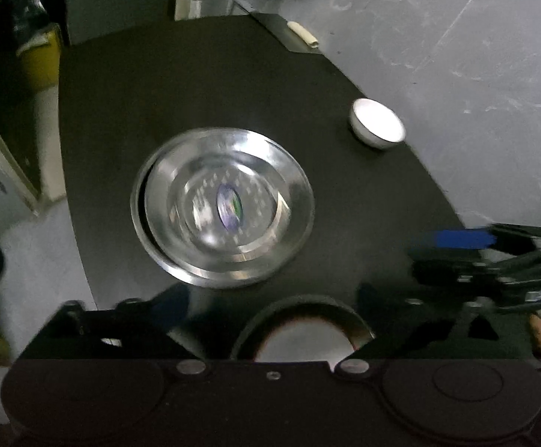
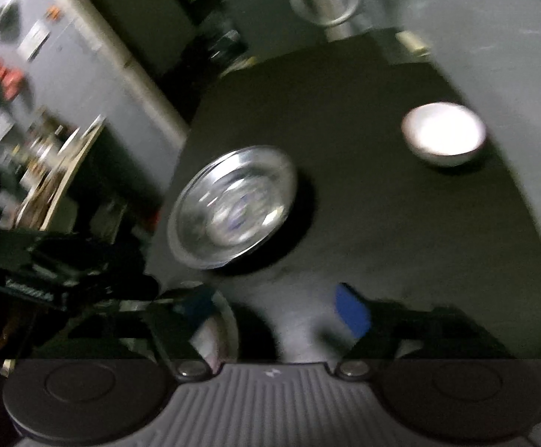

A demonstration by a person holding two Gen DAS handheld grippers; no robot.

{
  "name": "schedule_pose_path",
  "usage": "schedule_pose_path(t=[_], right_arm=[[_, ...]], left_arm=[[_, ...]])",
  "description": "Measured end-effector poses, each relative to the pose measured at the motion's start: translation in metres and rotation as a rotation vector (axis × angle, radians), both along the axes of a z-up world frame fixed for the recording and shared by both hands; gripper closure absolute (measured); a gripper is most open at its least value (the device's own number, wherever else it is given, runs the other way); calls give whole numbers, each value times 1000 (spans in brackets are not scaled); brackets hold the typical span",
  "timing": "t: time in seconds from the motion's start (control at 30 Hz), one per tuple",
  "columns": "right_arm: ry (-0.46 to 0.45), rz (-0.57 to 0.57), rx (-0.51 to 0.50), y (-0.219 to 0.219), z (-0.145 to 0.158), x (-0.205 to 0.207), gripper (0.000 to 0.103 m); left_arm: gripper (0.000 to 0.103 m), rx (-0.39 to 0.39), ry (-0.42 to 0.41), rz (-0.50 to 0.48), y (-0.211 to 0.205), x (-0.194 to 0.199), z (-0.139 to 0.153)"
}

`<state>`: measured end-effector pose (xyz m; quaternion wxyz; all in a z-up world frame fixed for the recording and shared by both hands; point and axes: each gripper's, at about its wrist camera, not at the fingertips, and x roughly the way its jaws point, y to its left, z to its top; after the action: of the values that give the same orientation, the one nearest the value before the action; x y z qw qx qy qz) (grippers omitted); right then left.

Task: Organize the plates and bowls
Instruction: 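Lower the white bowl into the mixing bowl and open both tools, then move both tools to the second red-rimmed white bowl and grasp its rim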

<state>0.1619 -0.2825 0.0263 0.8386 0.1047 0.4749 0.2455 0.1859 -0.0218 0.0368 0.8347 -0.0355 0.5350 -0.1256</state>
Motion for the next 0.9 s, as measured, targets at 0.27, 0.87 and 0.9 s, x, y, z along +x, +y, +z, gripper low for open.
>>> schedule_pose_path(t=[0.27,0.87,0.9], right_arm=[[6,-261,25,-48,-36,31,0],[-49,-639,68,-86,-79,112,2],[-51,-645,67,-87,-80,116,4]], left_arm=[[1,124,-20,-61,-50,65,-4],[1,149,-119,-239,-143,235,-54],[1,152,-114,-250,-145,238,-56]])
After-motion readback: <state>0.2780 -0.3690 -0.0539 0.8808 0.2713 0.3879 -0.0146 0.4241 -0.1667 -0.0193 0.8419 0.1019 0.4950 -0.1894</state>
